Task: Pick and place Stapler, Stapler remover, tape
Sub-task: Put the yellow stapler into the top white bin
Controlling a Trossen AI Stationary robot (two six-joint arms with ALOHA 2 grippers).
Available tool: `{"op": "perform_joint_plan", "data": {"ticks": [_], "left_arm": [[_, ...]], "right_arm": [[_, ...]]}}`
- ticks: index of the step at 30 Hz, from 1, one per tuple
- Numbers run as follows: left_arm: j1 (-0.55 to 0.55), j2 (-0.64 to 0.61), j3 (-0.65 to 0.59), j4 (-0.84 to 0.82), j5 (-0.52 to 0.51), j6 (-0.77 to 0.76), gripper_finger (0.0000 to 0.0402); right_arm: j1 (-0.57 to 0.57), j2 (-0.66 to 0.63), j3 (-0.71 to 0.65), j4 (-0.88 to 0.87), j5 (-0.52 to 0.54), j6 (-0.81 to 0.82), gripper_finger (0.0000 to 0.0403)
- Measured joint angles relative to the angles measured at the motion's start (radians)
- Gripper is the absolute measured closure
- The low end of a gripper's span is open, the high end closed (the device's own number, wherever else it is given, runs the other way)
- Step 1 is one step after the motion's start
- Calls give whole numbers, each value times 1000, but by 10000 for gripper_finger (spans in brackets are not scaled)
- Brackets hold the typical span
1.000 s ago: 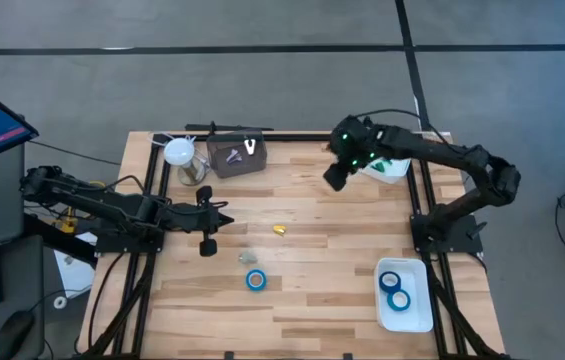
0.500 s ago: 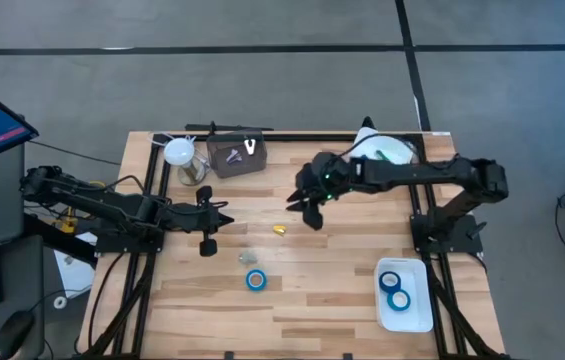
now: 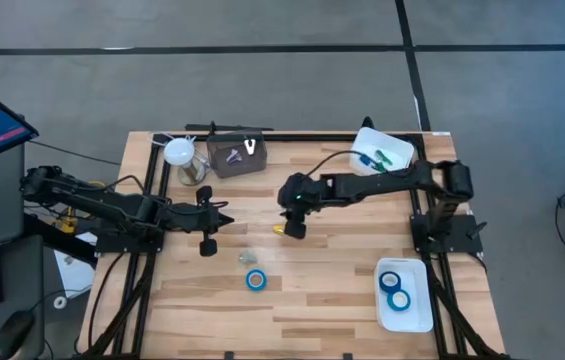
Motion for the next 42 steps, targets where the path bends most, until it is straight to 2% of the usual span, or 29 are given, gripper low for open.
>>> {"op": "perform_joint_plan", "data": {"ticks": [2,13,42], "left_arm": [[2,0,0,1,0,0,398],[2,0,0,-1,0,0,398],[2,0,0,0,0,0,398]], "right_arm": [[11,39,34,-49,46,-23,286],[49,164,58,-97,27,-33,286],[57,169,58,-48,24,-30,286]]}}
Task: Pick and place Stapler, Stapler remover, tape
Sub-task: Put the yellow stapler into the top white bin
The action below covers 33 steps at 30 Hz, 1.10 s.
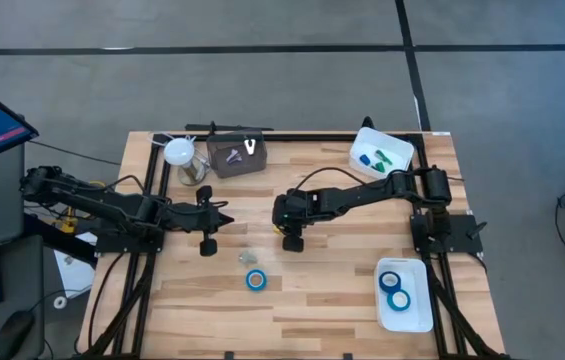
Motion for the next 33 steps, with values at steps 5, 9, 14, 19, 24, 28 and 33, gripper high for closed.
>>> {"op": "perform_joint_plan", "data": {"ticks": [5,9,14,19,24,28,33], "left_arm": [[0,0,0,0,0,0,398],[0,0,0,0,0,0,398],[0,0,0,0,0,0,398],[0,0,0,0,0,0,398],[0,0,0,0,0,0,398],[0,0,0,0,0,0,398],[0,0,0,0,0,0,398]], "right_arm": [[-2,43,-1,20,-1,0,286],[-2,68,3,30,2,0,286],[-2,72,4,37,1,-7,299],[-2,64,2,35,8,-29,365],[-3,44,-2,43,11,-39,392],[-9,11,-1,29,11,-54,401],[-26,-26,0,26,11,-54,402]]}}
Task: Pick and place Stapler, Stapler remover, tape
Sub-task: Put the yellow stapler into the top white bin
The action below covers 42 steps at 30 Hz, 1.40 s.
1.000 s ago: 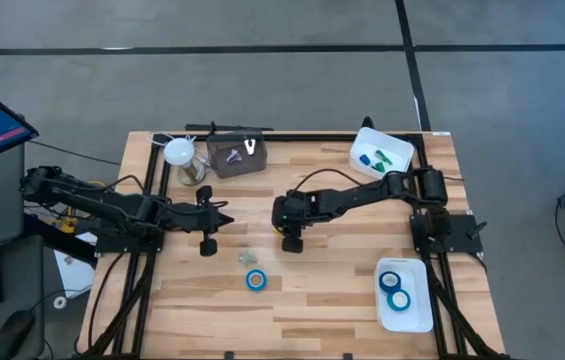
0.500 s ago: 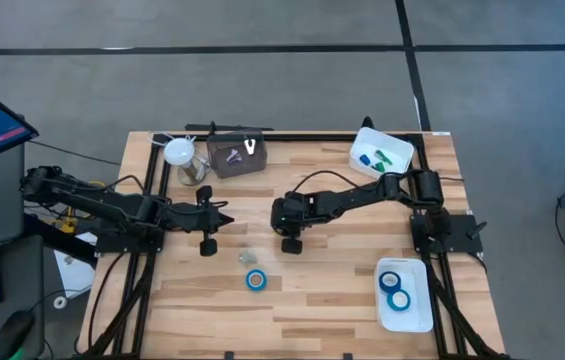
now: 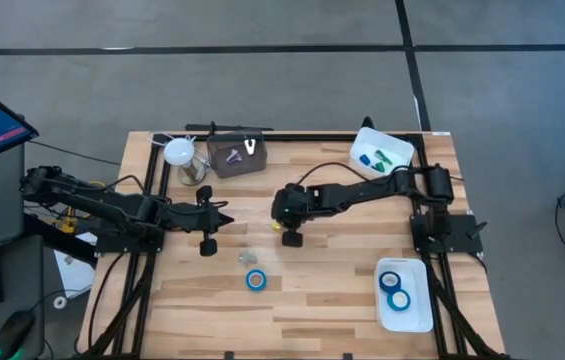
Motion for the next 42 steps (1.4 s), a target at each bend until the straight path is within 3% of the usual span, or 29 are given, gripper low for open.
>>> {"op": "perform_joint_plan", "data": {"ticks": [7,19,24,33,42], "left_arm": [[0,0,0,0,0,0,398],[0,0,0,1,0,0,398],[0,0,0,0,0,0,398],[0,0,0,1,0,0,398],[0,0,0,0,0,0,398]], "right_arm": [[12,-11,0,-19,-28,45,377],[52,-11,0,-15,-29,135,295],[59,-11,0,-14,17,135,254],[45,42,-2,-10,-2,161,170],[35,57,-1,30,27,161,172]]}}
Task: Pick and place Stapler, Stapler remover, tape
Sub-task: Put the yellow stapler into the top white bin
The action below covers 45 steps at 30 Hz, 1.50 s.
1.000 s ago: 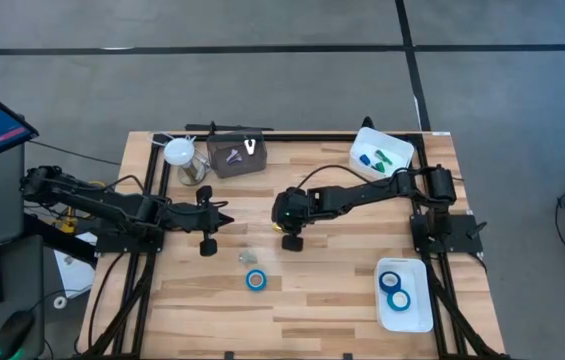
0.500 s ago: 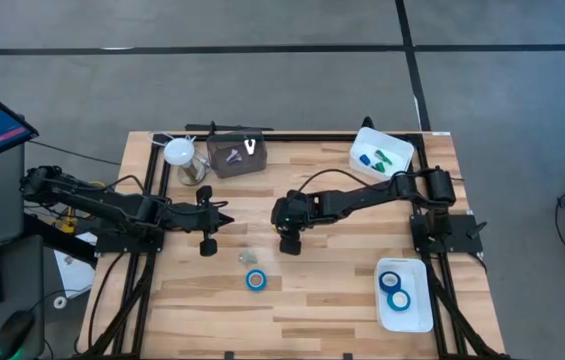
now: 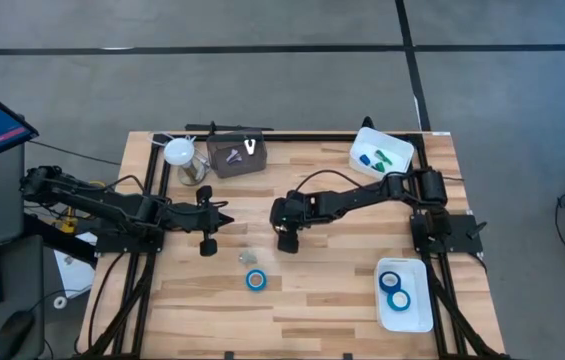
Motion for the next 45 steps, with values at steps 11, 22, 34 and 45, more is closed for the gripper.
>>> {"op": "perform_joint_plan", "data": {"ticks": [11,22,34,45], "left_arm": [[0,0,0,0,0,0,398],[0,0,0,0,0,0,398],[0,0,0,-1,0,0,398],[0,0,0,-1,0,0,398]], "right_arm": [[-31,49,3,25,-31,0,173],[-28,70,3,35,-32,-11,201],[-30,70,2,33,-33,-12,304],[-30,70,2,32,-32,-38,325]]}}
